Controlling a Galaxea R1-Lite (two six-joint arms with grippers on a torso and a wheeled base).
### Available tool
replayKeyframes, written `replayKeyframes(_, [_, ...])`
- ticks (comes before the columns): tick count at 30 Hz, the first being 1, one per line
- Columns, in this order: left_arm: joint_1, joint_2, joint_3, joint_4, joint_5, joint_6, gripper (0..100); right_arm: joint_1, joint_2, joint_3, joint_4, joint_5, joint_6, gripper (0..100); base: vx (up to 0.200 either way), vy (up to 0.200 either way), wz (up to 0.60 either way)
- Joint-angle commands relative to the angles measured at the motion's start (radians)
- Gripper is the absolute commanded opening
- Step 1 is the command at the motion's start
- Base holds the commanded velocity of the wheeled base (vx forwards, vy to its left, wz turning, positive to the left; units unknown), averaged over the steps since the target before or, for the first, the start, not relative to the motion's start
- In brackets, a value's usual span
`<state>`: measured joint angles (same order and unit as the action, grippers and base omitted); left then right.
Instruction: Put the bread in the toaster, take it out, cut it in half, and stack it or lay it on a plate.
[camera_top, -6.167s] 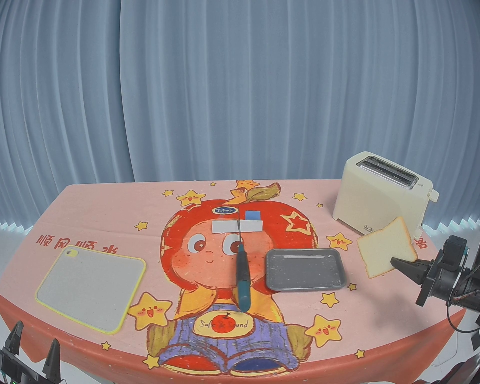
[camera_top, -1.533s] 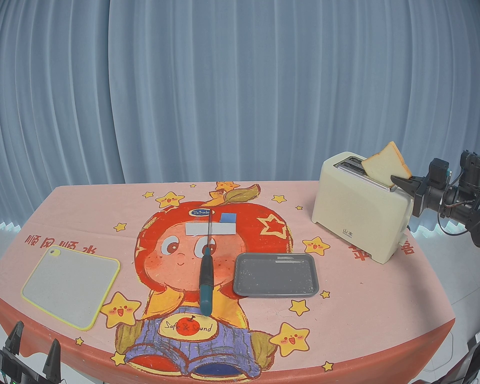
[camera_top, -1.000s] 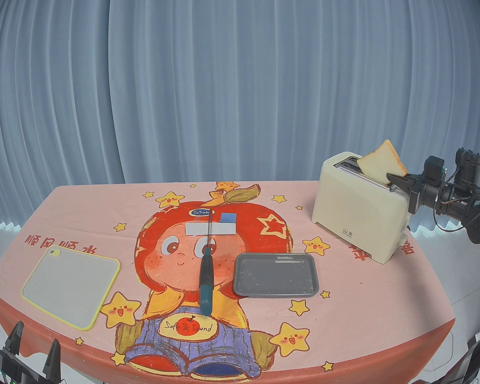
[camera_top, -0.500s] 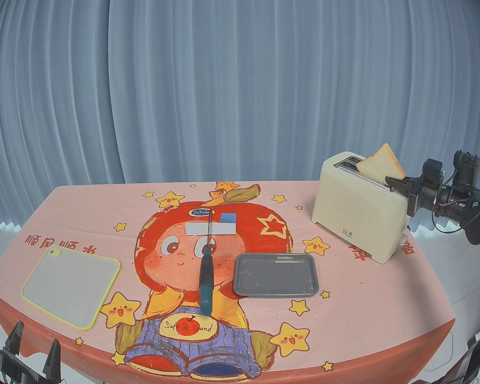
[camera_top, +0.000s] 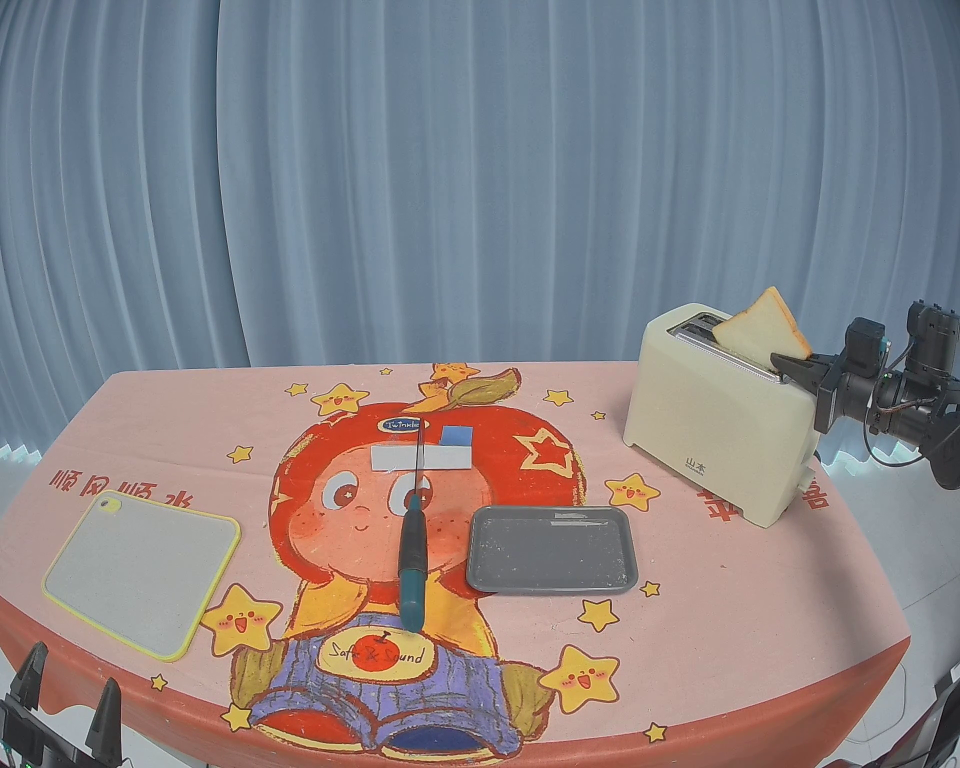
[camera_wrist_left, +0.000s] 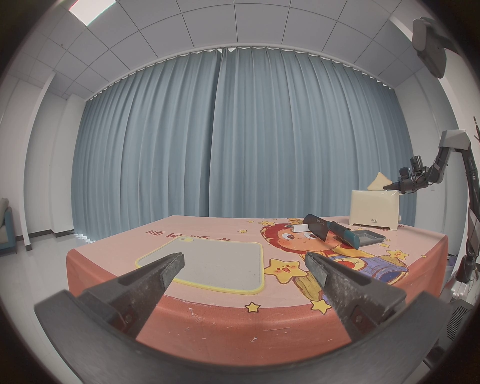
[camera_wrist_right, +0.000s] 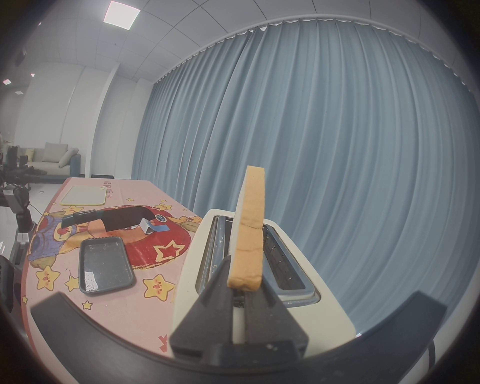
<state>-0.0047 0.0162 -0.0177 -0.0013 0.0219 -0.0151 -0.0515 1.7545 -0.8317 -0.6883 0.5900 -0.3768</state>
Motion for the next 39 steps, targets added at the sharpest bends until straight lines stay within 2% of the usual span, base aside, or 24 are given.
replayKeyframes(1, [0.0,-0.005,0.018,0.0,0.001,0.0,100,0.002,-0.003,-0.004,0.0,0.001,-0.001,100,0.0,0.0,0.0])
replayKeyframes(7, [0.0,-0.005,0.018,0.0,0.0,0.0,100,0.005,-0.009,-0.006,-0.002,0.001,0.013,100,0.0,0.0,0.0])
replayKeyframes(33, [0.0,-0.005,0.018,0.0,0.001,0.0,100,0.005,-0.044,0.003,-0.002,0.002,0.016,100,0.0,0.0,0.0])
replayKeyframes(37, [0.0,-0.005,0.018,0.0,0.001,0.0,100,0.007,-0.075,0.008,-0.002,-0.002,0.058,100,0.0,0.0,0.0])
replayKeyframes(39, [0.0,-0.005,0.018,0.0,0.0,0.0,100,0.016,-0.109,0.022,-0.002,-0.004,0.099,100,0.0,0.0,0.0])
